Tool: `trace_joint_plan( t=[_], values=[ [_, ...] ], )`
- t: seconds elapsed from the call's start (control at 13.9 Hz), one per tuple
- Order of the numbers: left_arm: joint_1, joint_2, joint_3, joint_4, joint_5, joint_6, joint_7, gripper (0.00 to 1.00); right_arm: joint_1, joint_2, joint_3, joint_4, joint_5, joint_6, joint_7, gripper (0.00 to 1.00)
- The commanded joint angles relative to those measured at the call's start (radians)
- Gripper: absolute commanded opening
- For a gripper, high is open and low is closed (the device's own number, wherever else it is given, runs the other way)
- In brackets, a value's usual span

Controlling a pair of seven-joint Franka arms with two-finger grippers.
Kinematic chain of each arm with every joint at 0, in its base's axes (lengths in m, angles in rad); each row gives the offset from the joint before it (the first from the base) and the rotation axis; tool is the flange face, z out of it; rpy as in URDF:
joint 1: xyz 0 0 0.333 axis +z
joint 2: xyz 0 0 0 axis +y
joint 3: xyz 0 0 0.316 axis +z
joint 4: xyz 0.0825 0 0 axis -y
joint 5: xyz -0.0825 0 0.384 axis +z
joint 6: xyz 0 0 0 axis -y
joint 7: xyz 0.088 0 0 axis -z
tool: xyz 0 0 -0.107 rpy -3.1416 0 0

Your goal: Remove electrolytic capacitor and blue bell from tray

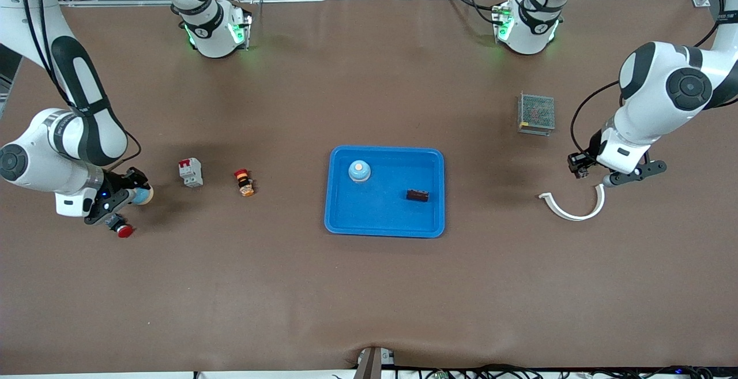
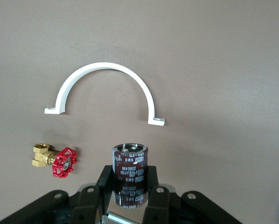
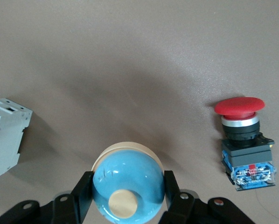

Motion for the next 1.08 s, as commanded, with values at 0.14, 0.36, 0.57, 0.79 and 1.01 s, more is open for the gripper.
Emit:
trace_joint_plan(
  t=[0.14, 0.36, 0.57, 0.79, 1.01],
  values=[
    [0.026, -0.038, -0.023, -0.019, -0.005, 0.042, 0.020, 0.00, -0.030, -0.034, 0.016, -0.057, 0.029, 0.030, -0.018, 0.42],
    [0.026, -0.037, -0.020, -0.013, -0.005, 0.042, 0.022, 0.00, -0.030, -0.031, 0.018, -0.063, 0.029, 0.039, -0.018, 0.43],
    [0.026, -0.036, -0.005, 0.021, -0.006, 0.033, 0.078, 0.00, -0.030, -0.026, 0.018, -0.080, 0.029, 0.077, -0.018, 0.42],
    [0.026, -0.037, 0.021, 0.036, -0.006, 0.030, 0.139, 0.00, -0.030, -0.026, 0.019, -0.080, 0.031, 0.076, -0.016, 0.43],
    [0.027, -0.037, 0.024, 0.053, -0.005, 0.024, 0.155, 0.00, -0.030, -0.026, 0.019, -0.077, 0.031, 0.076, -0.013, 0.49]
  ],
)
